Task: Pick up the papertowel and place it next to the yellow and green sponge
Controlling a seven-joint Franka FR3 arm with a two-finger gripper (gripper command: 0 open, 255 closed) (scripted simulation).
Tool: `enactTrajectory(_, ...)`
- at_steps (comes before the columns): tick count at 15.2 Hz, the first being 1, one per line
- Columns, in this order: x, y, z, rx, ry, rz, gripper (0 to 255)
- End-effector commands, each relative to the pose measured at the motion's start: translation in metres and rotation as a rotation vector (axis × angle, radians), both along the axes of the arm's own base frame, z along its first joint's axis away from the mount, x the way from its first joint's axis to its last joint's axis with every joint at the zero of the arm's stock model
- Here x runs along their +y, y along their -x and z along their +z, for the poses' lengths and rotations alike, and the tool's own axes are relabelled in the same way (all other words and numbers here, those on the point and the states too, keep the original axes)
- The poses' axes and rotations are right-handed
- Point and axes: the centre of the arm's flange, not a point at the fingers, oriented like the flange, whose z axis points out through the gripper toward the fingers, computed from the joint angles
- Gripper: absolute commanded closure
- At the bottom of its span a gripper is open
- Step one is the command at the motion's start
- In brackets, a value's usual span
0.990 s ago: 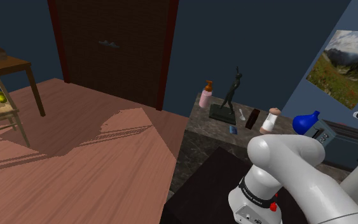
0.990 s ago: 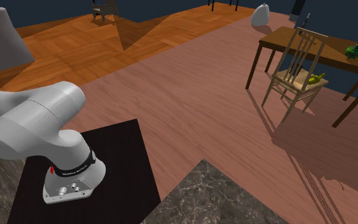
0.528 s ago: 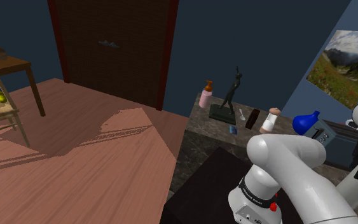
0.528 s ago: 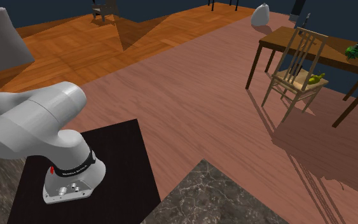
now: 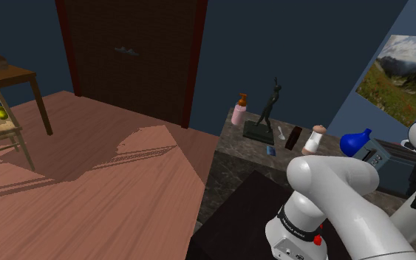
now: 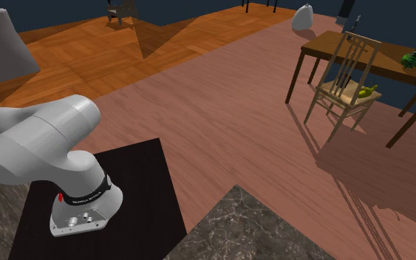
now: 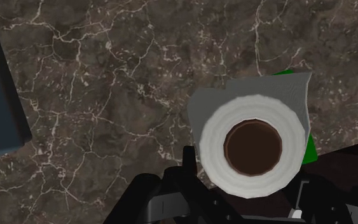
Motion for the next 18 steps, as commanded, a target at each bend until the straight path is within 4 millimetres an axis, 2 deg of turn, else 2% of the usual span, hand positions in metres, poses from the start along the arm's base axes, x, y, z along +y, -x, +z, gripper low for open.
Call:
enactTrajectory(1, 0.000, 0.000, 0.000, 0.000, 0.000, 0.000, 0)
enactTrajectory(6, 0.000, 0.000, 0.000, 0.000, 0.000, 0.000, 0)
enactTrajectory(10, 0.001, -0.011, 0.049, 0.000, 0.000, 0.000, 0)
enactTrajectory(18, 0.001, -0.011, 0.049, 0.000, 0.000, 0.000, 0)
